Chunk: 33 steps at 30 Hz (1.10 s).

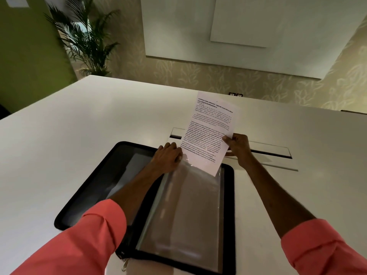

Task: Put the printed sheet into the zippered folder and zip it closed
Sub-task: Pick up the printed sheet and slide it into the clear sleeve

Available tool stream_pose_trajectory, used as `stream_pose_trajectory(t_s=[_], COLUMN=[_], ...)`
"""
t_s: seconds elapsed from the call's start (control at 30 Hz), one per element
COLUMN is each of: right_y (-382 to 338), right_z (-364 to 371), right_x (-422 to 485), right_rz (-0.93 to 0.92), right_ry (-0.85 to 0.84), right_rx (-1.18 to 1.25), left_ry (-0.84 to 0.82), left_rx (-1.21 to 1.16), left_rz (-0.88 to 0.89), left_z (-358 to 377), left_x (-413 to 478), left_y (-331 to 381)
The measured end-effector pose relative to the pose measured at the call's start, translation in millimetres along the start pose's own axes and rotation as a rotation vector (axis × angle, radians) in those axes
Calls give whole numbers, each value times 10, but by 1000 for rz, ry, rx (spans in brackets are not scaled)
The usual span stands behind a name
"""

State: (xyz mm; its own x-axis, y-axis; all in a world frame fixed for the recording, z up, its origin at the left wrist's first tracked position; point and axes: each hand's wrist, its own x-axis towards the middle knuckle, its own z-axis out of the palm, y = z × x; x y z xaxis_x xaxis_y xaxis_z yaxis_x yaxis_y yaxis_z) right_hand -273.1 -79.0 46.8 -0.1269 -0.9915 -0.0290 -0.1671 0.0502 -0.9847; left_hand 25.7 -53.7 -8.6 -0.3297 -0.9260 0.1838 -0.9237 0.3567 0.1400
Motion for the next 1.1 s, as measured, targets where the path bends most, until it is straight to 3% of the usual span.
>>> stream_pose_trajectory(t_s=[0.37, 0.7, 1.1], right_y=[32, 69, 58], right_z=[49, 43, -34], right_x=[19, 53, 65], right_rz=[59, 83, 135], right_ry=[-14, -33, -47], right_rx=[36, -25, 22], left_ry=[4, -217, -387], left_rx=[-121, -286, 19], left_rz=[129, 131, 160], left_z=[29, -33, -255], left_x=[72, 264, 356], left_y=[-25, -145, -532])
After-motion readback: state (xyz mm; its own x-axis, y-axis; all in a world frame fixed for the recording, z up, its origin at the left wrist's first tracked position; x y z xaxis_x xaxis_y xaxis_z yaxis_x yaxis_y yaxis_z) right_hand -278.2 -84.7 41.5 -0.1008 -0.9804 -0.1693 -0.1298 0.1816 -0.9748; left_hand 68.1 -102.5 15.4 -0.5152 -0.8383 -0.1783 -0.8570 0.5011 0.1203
